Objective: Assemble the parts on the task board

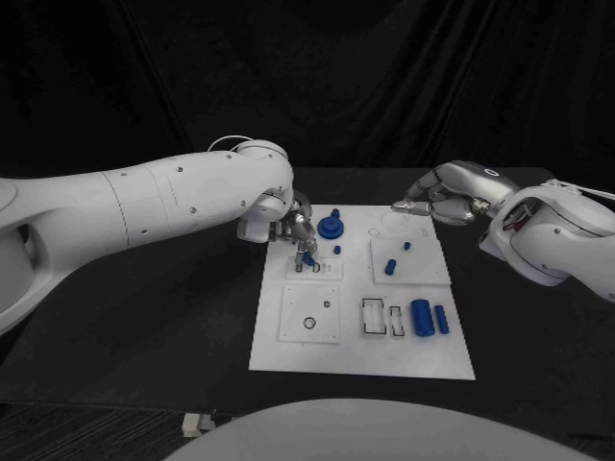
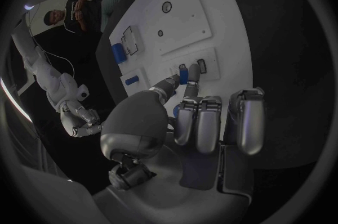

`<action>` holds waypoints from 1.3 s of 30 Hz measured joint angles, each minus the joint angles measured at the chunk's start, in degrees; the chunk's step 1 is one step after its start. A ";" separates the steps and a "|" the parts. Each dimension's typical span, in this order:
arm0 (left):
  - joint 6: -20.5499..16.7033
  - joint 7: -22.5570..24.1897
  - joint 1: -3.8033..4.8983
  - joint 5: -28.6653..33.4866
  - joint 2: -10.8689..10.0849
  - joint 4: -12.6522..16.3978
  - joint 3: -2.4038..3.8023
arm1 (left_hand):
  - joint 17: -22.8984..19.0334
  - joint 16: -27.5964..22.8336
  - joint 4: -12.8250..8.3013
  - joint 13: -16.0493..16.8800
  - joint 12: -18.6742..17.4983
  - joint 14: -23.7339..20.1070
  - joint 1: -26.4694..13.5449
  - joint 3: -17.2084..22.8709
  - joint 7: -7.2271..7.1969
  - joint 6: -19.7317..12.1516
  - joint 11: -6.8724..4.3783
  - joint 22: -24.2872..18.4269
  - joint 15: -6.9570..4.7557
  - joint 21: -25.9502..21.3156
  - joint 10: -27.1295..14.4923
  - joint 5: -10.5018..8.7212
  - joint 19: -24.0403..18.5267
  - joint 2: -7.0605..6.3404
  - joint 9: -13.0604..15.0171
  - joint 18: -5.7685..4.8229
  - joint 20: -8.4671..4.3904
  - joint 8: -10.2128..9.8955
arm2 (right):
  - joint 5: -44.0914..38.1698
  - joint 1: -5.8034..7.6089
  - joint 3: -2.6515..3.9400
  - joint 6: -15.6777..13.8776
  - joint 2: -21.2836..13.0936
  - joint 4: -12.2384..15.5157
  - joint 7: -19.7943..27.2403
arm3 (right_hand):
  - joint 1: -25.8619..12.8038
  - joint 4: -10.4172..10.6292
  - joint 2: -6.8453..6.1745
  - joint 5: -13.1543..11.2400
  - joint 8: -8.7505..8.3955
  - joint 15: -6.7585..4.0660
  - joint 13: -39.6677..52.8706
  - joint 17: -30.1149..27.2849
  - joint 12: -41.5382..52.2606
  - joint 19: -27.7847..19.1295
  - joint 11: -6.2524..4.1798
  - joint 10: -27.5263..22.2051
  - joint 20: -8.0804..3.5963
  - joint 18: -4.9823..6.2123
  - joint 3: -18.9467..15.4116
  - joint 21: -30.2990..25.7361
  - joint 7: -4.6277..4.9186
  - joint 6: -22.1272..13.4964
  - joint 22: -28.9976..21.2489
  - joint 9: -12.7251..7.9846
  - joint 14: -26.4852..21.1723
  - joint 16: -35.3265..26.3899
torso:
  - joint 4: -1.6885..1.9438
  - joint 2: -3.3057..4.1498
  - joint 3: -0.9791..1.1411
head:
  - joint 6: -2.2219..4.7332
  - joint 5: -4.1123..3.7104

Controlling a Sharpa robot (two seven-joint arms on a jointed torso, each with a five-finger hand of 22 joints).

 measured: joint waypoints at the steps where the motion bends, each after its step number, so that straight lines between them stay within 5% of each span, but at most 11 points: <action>1: -0.37 0.00 0.00 -0.26 -0.35 0.52 0.00 | 0.00 0.00 0.00 0.00 0.00 -0.03 0.00 0.00 -0.01 0.01 -0.17 0.00 -0.03 0.00 0.00 0.02 0.00 0.00 0.51 0.00 0.00 0.38 | 0.00 -0.02 0.00 0.00 0.00 0.00 -0.01 | 0.00 0.00 0.00 0.00 0.00 0.00 0.00 0.00 0.00 0.00 0.00 0.00 0.00 -0.01 0.00 0.00 0.00 0.00 0.00 0.00 0.00 0.00 | 0.00 0.00 0.00 | 0.00 0.09; 20: -5.29 -0.10 -0.35 -2.57 -1.12 2.42 -0.03 | -0.01 0.00 0.02 0.00 0.00 -0.03 -0.75 1.11 -0.13 0.13 -0.57 0.00 -0.44 -0.22 0.02 0.47 0.21 -0.75 3.95 0.00 -0.62 2.59 | 0.00 -0.19 -0.02 0.08 -0.07 0.16 -0.28 | 0.61 -0.07 -0.16 0.00 0.00 0.00 0.00 0.00 0.00 0.00 0.00 0.00 0.00 0.00 -0.40 -0.21 0.00 0.00 -0.01 0.06 0.00 0.00 | 0.02 -0.07 0.02 | 0.00 0.59; 39: -5.82 -0.29 -1.17 -3.15 -0.52 2.19 -0.03 | -0.02 0.00 0.41 0.00 0.00 0.18 -1.65 1.98 -0.77 -0.32 -0.86 0.04 -0.65 -1.26 -0.27 0.01 -0.21 -1.07 5.17 -0.01 -1.03 2.83 | 0.00 -0.37 -0.02 0.39 0.12 0.10 -0.53 | 1.14 -0.08 -0.06 0.22 0.00 0.00 0.00 0.00 0.00 0.00 0.00 0.00 0.00 0.00 -0.39 -0.63 0.00 0.00 -0.03 0.09 0.00 0.00 | -0.03 0.00 -0.01 | 0.00 0.93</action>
